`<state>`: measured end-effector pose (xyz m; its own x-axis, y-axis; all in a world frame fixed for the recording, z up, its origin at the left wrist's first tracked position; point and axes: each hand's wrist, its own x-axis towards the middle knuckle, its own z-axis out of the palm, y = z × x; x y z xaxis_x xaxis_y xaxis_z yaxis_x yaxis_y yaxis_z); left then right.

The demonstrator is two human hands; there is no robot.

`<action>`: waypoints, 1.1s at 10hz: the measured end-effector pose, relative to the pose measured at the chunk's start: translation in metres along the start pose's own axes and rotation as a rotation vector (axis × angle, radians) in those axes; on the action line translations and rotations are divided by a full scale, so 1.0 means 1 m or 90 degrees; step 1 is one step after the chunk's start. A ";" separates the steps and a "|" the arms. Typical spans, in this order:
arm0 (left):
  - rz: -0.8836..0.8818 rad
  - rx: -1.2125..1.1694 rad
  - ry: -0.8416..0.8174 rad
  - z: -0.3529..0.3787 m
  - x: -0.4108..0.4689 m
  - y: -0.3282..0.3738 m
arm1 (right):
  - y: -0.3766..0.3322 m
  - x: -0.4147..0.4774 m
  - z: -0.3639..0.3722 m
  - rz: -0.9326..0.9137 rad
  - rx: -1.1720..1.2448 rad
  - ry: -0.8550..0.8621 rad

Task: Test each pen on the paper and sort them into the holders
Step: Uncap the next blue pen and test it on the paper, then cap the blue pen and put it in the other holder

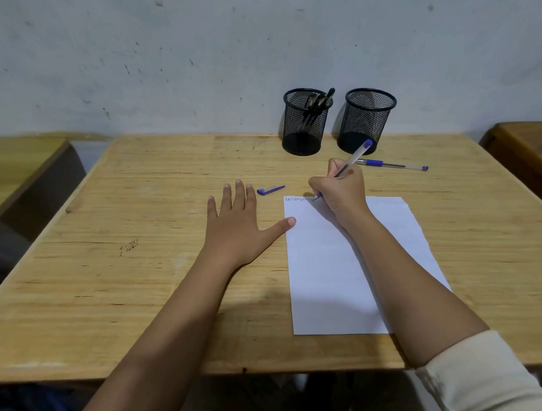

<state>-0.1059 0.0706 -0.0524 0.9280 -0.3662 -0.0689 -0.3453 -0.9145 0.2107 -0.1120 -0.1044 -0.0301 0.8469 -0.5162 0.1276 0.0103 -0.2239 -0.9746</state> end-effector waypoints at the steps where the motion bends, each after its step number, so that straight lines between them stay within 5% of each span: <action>1: 0.000 0.001 -0.001 0.000 0.000 0.000 | 0.000 -0.001 0.000 -0.002 -0.002 0.008; 5: 0.002 -0.006 0.008 0.001 0.000 -0.001 | 0.001 -0.001 0.000 0.004 0.019 0.028; 6: 0.004 -0.014 0.008 0.001 0.000 -0.001 | 0.001 -0.002 -0.003 0.029 0.122 0.091; 8: 0.017 -0.054 0.004 -0.003 0.001 -0.003 | -0.006 -0.003 -0.005 0.101 0.348 0.050; 11: 0.011 -0.238 0.136 -0.022 0.028 -0.005 | -0.006 -0.001 -0.012 0.145 0.479 0.018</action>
<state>-0.0754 0.0687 -0.0335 0.9445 -0.3006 0.1327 -0.3224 -0.7692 0.5517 -0.1196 -0.1127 -0.0217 0.8579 -0.5048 -0.0956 0.2038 0.5053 -0.8385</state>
